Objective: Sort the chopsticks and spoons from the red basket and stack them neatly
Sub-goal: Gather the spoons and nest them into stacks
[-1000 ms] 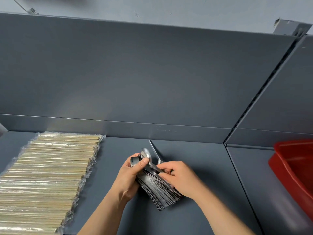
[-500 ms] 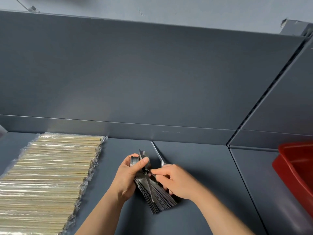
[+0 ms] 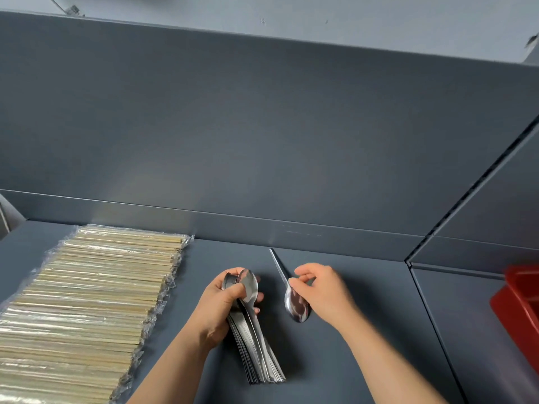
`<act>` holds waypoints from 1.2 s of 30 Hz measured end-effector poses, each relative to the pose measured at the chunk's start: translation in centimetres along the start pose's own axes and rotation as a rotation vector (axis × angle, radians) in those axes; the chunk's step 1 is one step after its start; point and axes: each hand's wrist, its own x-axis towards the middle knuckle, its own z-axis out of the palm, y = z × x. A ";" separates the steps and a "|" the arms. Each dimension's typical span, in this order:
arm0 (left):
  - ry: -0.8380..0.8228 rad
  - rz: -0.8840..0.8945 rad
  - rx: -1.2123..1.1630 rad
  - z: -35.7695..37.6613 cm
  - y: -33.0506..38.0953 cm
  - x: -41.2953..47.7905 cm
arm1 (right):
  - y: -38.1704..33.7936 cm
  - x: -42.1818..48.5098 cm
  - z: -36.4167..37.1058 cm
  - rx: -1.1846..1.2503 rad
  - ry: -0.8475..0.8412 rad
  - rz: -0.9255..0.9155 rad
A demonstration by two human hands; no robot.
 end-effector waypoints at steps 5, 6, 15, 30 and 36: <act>-0.012 -0.030 -0.076 0.2 0.0 0.1 | -0.9 1.2 1.1 -0.020 -0.122 0.079; -0.021 -0.043 -0.096 0.2 0.0 0.0 | -1.1 1.2 1.0 0.053 -0.112 0.090; -0.115 -0.073 -0.160 1.7 0.2 -0.5 | -1.7 -1.3 0.1 0.782 -0.273 -0.007; -0.137 -0.112 -0.187 3.0 -1.0 -1.1 | -0.1 -4.8 -0.7 0.912 -0.202 0.008; -0.116 -0.104 -0.215 2.8 -1.1 -1.7 | 0.1 -5.2 -2.3 0.937 -0.098 -0.042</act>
